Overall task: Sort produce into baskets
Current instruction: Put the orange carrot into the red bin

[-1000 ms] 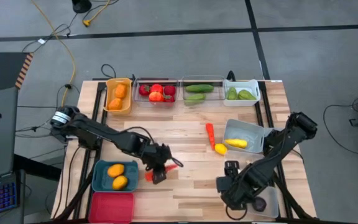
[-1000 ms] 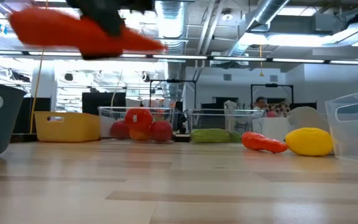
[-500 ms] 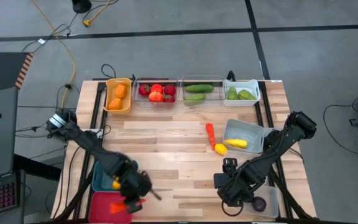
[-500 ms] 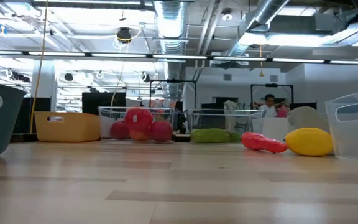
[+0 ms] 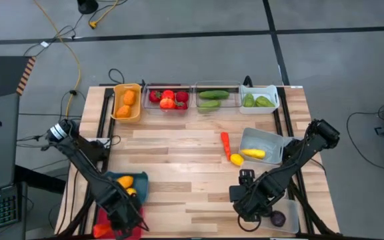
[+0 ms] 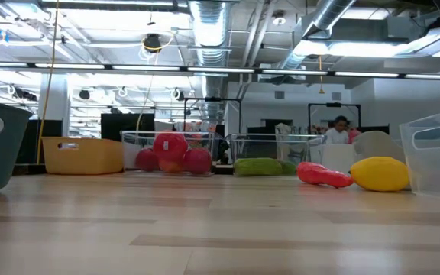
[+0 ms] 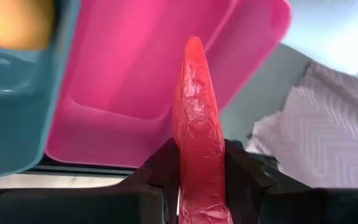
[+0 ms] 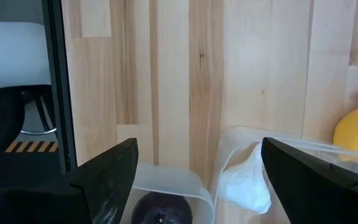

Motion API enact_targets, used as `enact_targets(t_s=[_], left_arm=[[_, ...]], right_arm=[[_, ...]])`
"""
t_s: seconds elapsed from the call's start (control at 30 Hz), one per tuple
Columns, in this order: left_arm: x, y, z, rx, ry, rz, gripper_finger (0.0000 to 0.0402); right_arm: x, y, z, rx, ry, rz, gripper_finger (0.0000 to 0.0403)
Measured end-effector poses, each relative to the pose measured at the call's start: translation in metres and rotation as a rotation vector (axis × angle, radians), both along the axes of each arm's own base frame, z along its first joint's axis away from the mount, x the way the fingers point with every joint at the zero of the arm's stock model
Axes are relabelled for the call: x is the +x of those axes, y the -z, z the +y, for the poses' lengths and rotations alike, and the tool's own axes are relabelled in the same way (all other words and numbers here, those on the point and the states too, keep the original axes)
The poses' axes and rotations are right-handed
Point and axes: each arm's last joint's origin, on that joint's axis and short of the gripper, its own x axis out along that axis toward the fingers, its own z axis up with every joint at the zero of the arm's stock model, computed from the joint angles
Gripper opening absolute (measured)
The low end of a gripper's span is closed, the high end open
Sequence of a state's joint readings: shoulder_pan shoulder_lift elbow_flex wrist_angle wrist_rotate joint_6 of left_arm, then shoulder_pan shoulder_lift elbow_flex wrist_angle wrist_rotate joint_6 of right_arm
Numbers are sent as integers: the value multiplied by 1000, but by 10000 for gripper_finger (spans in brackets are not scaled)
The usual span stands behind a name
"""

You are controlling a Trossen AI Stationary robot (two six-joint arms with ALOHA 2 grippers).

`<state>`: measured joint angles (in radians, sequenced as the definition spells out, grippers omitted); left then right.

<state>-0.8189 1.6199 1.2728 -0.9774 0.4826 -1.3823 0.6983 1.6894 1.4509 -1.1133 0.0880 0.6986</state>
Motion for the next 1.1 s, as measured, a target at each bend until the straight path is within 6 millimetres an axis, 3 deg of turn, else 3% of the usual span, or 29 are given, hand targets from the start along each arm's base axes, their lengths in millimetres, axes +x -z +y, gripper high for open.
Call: enact_targets(t_s=[0.17, 0.63, 1.1], left_arm=[[-2, 1, -1, 38, -25, -14, 92], [-2, 1, -1, 45, -43, -10, 184], [6, 0, 4, 32, -65, -23, 192]], right_arm=[[0, 0, 0, 0, 0, 0, 367], [0, 0, 0, 0, 0, 0, 367], [0, 0, 0, 1, 0, 0, 367]])
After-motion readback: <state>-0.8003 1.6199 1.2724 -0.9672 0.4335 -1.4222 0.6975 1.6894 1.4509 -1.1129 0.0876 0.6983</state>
